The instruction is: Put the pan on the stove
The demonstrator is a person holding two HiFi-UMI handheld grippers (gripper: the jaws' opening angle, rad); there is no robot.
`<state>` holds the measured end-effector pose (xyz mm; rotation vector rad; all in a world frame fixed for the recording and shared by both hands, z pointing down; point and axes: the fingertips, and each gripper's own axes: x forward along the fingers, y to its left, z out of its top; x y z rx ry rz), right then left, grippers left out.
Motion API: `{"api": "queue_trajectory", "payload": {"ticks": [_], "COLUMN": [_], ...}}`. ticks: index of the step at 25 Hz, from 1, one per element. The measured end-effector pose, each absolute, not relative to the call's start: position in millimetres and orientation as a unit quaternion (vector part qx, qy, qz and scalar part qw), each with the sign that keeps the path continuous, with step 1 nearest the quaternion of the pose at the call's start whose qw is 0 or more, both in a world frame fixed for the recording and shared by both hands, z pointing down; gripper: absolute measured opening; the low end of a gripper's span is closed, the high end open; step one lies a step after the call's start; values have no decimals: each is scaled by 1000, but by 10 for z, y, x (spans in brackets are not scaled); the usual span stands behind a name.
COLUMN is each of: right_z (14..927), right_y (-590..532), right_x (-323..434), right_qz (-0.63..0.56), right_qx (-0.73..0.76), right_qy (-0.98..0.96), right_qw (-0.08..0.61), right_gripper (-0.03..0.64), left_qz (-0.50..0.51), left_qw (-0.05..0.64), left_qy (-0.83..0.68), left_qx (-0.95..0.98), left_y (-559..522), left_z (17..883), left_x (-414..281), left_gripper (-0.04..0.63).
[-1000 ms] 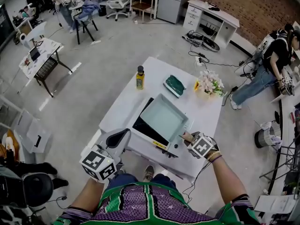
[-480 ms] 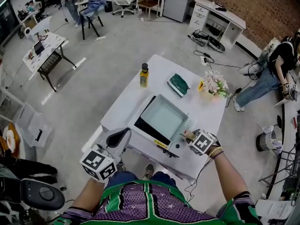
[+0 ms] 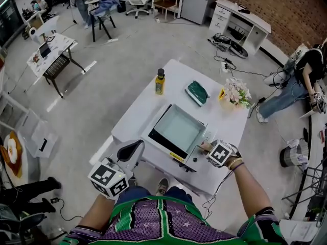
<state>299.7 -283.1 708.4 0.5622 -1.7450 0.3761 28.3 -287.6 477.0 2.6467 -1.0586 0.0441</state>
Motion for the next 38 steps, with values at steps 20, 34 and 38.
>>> {"api": "queue_trajectory", "payload": {"ticks": [20,34,38], "right_z": [7160,7198,7200], "right_y": [-2979,-3003,-2995], "right_x": [3010,2979,2993], "right_qz": [150,150,160], "right_qx": [221,237,240], "right_qy": [-738,-755,-760], "right_qw": [620,593,583], "right_gripper": [49,81,125], "left_qz": [14,12,12], "left_qw": [151,154,155], "left_qy": [-368,-366,-363], "left_qx": [917,918,919], "left_y": [-2898,-2904,-2891], "left_z": [4797,4812,4838], "left_x": [267,260,276], "left_gripper": [15,17,17]}}
